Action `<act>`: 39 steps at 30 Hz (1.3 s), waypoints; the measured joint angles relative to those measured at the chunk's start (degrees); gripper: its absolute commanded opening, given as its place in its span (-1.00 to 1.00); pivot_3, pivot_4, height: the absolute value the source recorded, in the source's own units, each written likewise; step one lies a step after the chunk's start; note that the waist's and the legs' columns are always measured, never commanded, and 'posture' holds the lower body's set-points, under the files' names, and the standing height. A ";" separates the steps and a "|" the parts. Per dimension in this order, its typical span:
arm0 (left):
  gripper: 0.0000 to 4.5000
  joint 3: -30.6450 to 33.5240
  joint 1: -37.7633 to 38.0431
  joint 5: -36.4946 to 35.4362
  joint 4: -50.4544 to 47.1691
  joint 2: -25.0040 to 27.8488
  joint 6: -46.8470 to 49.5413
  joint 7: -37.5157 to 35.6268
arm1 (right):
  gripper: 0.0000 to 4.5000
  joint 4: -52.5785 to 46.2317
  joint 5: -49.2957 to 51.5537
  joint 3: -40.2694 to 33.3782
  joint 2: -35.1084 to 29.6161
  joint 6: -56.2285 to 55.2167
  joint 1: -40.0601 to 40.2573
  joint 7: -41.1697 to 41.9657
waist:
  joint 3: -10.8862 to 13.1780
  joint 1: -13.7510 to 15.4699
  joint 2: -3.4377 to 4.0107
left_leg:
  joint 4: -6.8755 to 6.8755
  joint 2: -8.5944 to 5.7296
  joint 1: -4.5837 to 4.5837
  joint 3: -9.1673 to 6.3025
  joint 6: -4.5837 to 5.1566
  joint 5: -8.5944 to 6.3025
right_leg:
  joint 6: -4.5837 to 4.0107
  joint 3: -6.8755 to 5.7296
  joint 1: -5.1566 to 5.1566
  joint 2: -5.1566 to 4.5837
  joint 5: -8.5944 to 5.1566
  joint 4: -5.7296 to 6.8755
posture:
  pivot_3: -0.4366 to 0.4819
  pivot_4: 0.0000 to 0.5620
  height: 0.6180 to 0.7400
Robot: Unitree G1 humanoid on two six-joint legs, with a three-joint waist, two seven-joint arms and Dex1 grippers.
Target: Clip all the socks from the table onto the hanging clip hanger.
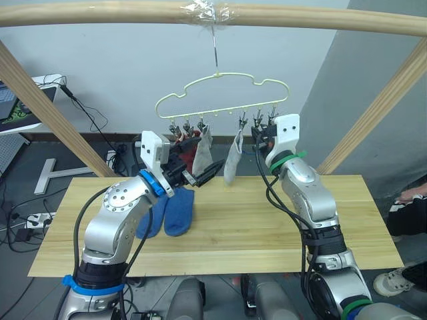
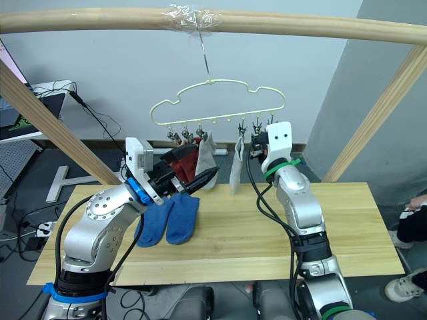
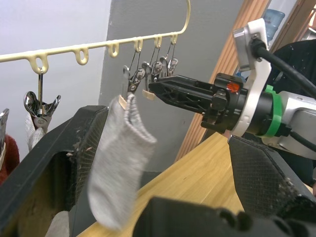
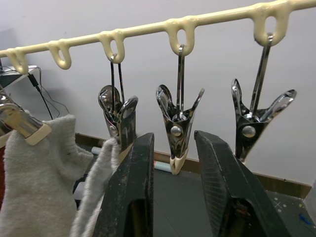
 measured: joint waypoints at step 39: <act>1.00 0.00 -2.19 -1.56 -0.30 0.00 1.12 0.21 | -0.41 5.03 0.24 -1.11 1.61 -3.15 -4.43 -0.22 | 0.00 0.04 0.00 | 0.00 -0.01 -0.01 -0.02 0.00 0.00 | -0.02 -0.03 0.00 -0.05 0.02 0.02 | 0.10 -0.34 1.00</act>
